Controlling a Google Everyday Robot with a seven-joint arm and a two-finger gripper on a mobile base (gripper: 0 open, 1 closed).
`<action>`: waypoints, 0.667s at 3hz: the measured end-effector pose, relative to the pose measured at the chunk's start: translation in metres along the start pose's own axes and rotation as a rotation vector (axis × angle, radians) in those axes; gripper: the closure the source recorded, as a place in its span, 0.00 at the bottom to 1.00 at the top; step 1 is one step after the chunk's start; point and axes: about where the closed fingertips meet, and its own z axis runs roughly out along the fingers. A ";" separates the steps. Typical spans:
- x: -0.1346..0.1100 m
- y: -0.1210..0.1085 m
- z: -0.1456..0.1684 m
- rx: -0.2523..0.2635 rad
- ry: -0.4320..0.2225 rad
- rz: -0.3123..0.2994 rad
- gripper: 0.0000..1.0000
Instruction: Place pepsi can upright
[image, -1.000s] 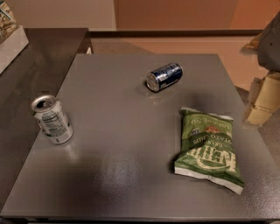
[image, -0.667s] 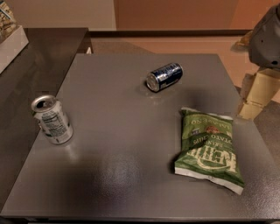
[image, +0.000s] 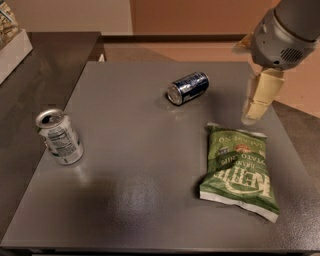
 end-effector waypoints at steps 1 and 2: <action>-0.012 -0.027 0.023 -0.021 -0.020 -0.077 0.00; -0.024 -0.057 0.049 -0.041 -0.019 -0.166 0.00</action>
Offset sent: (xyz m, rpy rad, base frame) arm 0.1126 0.0460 -0.0395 -0.0635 -0.0033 0.2791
